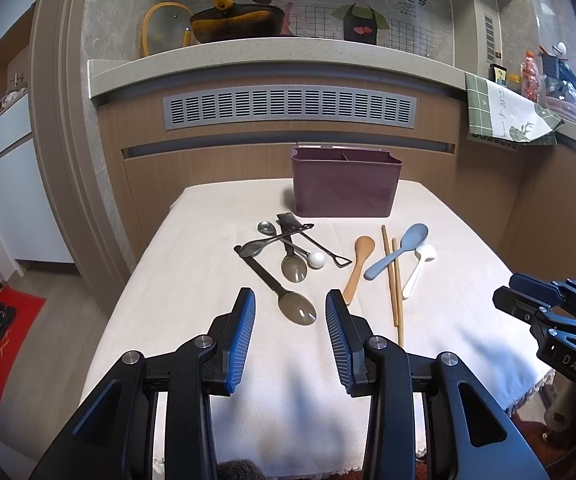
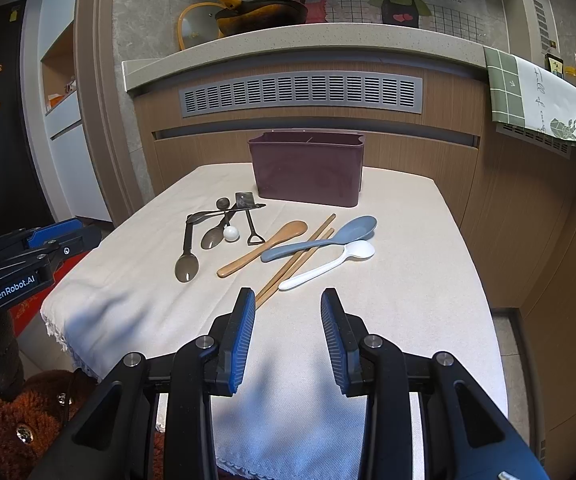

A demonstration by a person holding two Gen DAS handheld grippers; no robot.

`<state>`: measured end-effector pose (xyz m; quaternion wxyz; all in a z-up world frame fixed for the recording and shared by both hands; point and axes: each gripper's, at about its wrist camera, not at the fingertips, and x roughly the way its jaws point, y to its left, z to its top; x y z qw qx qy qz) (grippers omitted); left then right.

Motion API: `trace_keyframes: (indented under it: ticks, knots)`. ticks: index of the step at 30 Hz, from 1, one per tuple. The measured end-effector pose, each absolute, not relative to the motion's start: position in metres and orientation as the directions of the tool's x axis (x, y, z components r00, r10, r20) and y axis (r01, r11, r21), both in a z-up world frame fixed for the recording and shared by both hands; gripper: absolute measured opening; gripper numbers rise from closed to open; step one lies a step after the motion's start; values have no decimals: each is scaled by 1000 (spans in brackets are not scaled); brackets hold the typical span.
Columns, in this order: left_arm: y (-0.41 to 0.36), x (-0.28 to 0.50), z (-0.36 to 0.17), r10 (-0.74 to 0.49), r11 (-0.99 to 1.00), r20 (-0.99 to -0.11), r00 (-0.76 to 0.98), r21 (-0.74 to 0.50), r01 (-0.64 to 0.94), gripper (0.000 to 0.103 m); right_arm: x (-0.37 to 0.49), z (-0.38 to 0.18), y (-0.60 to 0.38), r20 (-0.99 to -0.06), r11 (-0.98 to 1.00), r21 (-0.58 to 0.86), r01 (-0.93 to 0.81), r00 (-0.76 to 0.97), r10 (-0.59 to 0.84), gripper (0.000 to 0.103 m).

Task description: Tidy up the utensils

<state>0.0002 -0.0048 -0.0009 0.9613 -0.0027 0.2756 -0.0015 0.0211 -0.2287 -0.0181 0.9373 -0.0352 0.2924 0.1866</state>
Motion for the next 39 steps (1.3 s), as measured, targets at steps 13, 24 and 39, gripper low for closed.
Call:
trace_keyframes:
  ticks: [13, 24, 39]
  knots:
    - [-4, 1, -1, -6, 1000, -532, 846, -9, 2, 38, 22, -17, -229, -564, 928, 47, -370, 757, 330, 33]
    - [-3, 1, -2, -7, 1000, -536, 844, -12, 1, 38, 24, -21, -230, -569, 929, 51, -368, 754, 329, 33]
    - [-4, 0, -5, -7, 1000, -539, 843, -15, -2, 38, 24, -24, -230, -574, 929, 56, -365, 750, 329, 33]
